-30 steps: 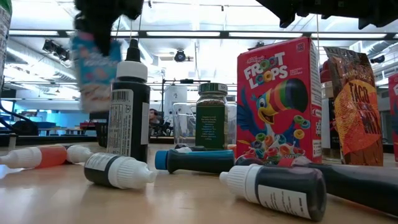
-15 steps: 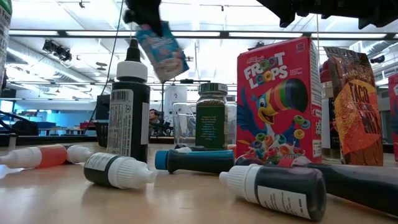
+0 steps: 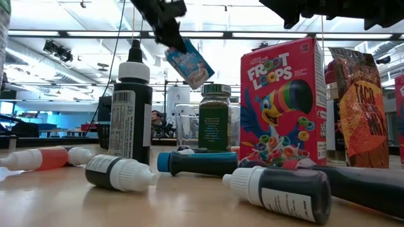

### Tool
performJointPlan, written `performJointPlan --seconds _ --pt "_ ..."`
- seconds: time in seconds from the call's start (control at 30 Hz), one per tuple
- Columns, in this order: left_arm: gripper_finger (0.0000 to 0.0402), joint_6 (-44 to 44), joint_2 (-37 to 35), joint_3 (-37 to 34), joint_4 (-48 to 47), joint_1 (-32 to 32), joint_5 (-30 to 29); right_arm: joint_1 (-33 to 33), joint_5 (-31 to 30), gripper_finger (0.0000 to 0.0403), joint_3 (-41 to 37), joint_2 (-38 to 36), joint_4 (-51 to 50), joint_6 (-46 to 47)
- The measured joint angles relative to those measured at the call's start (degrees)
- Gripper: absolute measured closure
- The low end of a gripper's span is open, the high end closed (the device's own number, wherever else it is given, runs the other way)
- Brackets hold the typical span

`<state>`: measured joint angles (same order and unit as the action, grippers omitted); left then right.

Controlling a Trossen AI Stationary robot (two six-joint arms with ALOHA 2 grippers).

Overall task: Pick & Place Kitchen Items
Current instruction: Put the blue cereal box into the transparent bin

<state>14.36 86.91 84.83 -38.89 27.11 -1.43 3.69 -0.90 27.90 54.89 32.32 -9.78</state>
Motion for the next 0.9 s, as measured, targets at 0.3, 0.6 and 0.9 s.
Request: performJointPlan --seconds 0.3,0.6,0.9 --pt "0.0307 11.68 11.11 -0.08 4.10 6.07 2.55 0.00 -0.10 0.0188 0.00 0.02 -1.85 1.77" --pt "0.0307 19.23 20.79 -0.08 7.31 7.05 -1.38 0.01 -0.10 0.0188 0.00 0.02 -3.44 1.84" --pt "0.0283 21.99 21.86 -0.08 6.84 7.02 -6.40 0.01 -0.05 0.0188 0.00 0.02 -4.29 7.47"
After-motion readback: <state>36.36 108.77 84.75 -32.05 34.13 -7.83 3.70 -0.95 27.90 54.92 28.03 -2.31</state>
